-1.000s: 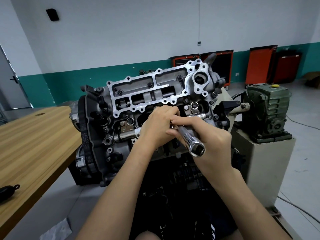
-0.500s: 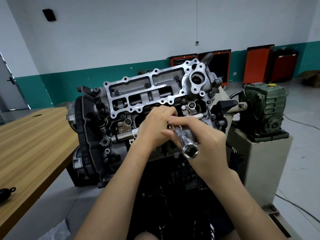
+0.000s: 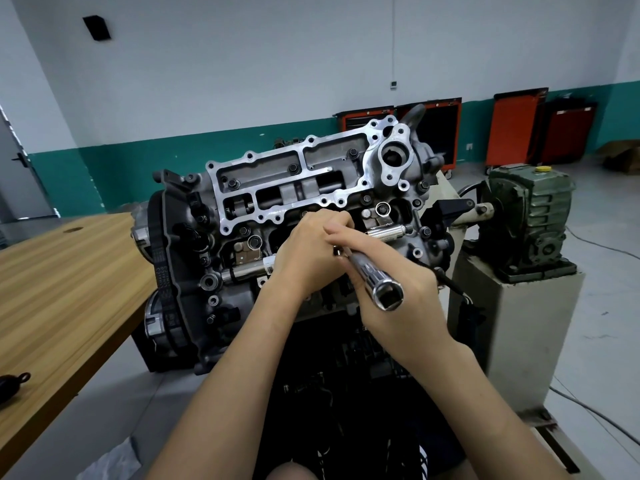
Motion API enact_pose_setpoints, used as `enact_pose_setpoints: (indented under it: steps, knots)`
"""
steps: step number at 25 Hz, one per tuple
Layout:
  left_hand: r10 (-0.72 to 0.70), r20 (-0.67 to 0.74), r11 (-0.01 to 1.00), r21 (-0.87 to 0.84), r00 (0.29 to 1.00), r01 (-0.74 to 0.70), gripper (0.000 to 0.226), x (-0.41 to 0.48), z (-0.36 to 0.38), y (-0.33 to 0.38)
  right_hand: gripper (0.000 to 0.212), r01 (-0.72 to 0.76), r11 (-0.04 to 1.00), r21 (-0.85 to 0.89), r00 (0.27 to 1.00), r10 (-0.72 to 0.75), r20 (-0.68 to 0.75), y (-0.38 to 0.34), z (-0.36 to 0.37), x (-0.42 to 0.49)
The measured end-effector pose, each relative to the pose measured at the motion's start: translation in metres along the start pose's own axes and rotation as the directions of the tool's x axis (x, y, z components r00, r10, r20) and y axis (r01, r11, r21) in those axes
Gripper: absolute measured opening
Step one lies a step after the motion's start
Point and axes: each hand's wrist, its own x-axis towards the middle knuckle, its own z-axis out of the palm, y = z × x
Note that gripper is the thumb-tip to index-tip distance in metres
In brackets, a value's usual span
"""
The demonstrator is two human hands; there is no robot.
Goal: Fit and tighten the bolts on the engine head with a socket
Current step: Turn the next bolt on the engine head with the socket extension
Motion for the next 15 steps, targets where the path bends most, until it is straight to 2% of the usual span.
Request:
enact_pose_setpoints:
  steps: [3,5,10,12,15]
  knots:
    - [0.088,-0.009,0.995,0.044,0.996,-0.088,0.022,-0.0016,-0.0014,0.0019,0.03,-0.007,0.999,-0.049,0.997,0.003,-0.071,0.0034,-0.0015,0.0028]
    - [0.076,-0.002,0.996,0.053,0.997,-0.076,0.016,-0.0018,-0.0029,0.0023,0.028,-0.033,0.998,-0.057,0.993,0.026,-0.119,0.0035,-0.0031,0.0046]
    - [0.006,0.019,0.999,-0.041,1.0,-0.005,0.015,-0.0037,-0.0058,0.005,0.033,-0.01,1.0,0.013,1.0,0.01,0.004,0.0001,0.0013,0.002]
    - [0.047,0.023,0.999,-0.004,0.999,-0.047,0.021,-0.0037,-0.0064,0.0048,0.03,-0.014,1.0,-0.016,1.0,0.014,-0.027,0.0027,0.0,0.0036]
    - [0.077,0.011,0.995,0.058,0.997,-0.078,0.014,-0.0022,-0.0037,0.0036,0.022,-0.056,0.998,-0.003,0.995,0.055,-0.083,0.0026,-0.003,0.0051]
